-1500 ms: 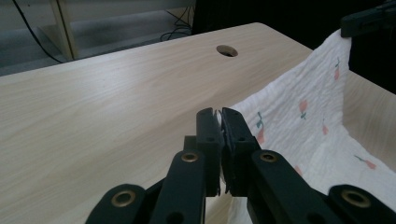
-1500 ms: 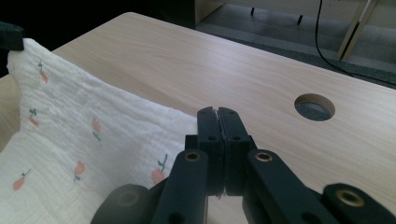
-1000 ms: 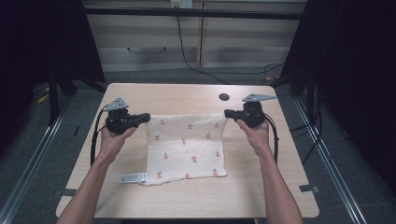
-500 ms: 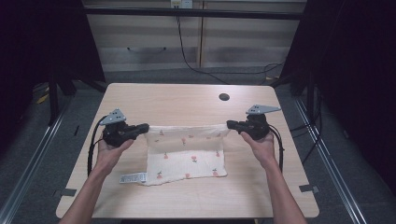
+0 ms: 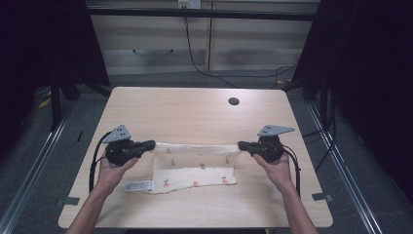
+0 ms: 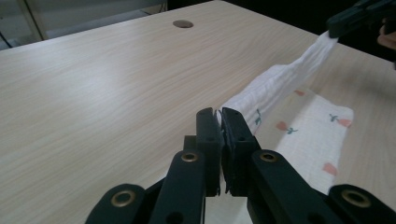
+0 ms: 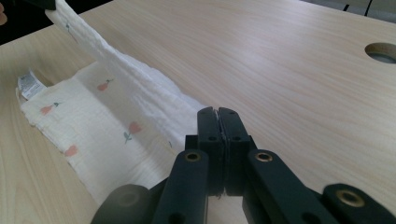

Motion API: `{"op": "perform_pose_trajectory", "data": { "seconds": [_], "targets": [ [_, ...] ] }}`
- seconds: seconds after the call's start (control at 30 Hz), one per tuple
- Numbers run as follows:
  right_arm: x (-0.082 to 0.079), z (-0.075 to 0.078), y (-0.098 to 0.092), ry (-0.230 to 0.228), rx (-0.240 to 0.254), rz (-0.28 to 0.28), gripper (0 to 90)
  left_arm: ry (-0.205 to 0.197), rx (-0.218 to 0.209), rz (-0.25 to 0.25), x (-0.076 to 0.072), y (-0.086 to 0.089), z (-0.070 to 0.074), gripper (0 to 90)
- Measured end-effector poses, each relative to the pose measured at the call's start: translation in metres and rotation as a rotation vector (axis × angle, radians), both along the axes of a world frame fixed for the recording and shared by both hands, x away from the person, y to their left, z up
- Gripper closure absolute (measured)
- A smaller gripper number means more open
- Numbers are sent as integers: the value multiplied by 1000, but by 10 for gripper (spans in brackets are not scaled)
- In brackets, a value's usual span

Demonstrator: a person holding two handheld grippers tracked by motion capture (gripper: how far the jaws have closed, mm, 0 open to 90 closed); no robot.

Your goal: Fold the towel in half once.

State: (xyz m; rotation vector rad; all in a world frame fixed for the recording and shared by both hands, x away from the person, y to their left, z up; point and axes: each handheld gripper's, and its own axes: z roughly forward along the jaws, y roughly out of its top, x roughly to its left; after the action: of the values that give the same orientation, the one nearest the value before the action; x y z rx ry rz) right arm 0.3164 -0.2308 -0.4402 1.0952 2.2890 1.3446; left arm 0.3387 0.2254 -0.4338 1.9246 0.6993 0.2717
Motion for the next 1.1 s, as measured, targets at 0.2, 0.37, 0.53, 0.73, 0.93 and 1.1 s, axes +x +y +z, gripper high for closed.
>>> {"op": "perform_pose_trajectory", "data": {
  "seconds": [0.2, 0.37, 0.53, 0.73, 0.93, 1.1],
  "targets": [
    [-10, -10, -2, 15, -4, 0, 893, 15, 39, -20, -15, -3, -8, 866],
    [-15, -10, -2, 19, -16, 1, 893, 24, 49, -24, -23, -2, -14, 866],
    [-22, -7, 0, 17, -28, 12, 894, 26, 71, -36, -32, -5, -15, 866],
    [-28, -10, 2, 23, -47, 22, 894, 45, 80, -24, -38, 0, -17, 866],
    [-32, -21, 5, 45, -63, 24, 894, 68, 91, -45, -43, -3, -26, 866],
    [-34, -24, 3, 53, -62, 24, 893, 94, 129, -64, -49, -5, -39, 865]
  ]
}}
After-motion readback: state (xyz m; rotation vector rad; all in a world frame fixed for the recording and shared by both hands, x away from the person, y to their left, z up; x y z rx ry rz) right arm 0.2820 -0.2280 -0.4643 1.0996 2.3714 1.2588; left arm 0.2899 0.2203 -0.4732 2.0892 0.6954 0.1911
